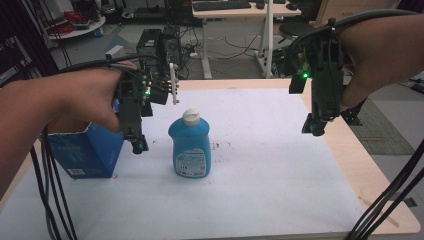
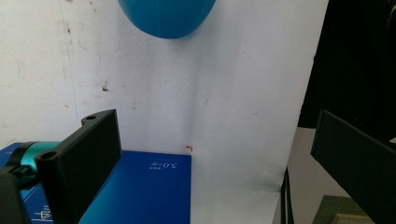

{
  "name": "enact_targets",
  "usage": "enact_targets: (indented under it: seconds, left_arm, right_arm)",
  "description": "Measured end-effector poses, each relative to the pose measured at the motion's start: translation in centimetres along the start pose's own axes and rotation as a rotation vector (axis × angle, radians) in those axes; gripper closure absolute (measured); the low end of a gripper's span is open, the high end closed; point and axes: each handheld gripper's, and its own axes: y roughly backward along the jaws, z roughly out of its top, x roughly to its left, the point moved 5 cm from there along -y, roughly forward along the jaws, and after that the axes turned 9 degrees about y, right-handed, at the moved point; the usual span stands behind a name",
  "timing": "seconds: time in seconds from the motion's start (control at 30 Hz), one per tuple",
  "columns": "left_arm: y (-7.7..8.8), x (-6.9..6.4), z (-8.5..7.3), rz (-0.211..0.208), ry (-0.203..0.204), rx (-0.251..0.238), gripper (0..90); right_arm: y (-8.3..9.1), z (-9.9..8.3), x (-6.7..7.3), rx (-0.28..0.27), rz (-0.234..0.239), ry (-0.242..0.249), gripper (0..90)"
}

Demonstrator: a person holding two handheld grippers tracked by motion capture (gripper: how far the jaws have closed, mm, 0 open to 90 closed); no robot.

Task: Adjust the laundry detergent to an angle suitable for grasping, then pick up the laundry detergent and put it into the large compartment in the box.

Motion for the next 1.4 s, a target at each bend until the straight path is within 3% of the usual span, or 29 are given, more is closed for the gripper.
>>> enact_targets:
  seconds: [0.17,0.7,0.87,1.07,1.4]
  left_arm:
    - [0.1,0.1,-0.1,0.0,0.0,-0.006,1.7]
    - [0.0,0.3,-0.1,-0.015,-0.003,-0.003,1.7]
    - [0.4,0.4,0.5,-0.012,-0.01,-0.006,1.7]
    - [1.2,0.2,1.5,-0.023,-0.035,-0.048,1.6]
    - [1.6,0.6,3.3,0.008,-0.061,-0.089,1.6]
  right_arm:
    - [-0.3,0.3,-0.2,0.025,-0.012,0.003,1.8]
    - [0.0,0.4,-0.1,0.024,-0.022,0.011,1.9]
    - [-0.5,0.1,0.0,0.026,-0.016,0.004,1.9]
    - [-0.5,0.2,0.1,0.021,-0.023,0.012,2.0]
    - [-0.5,0.5,0.3,0.025,-0.031,0.02,2.0]
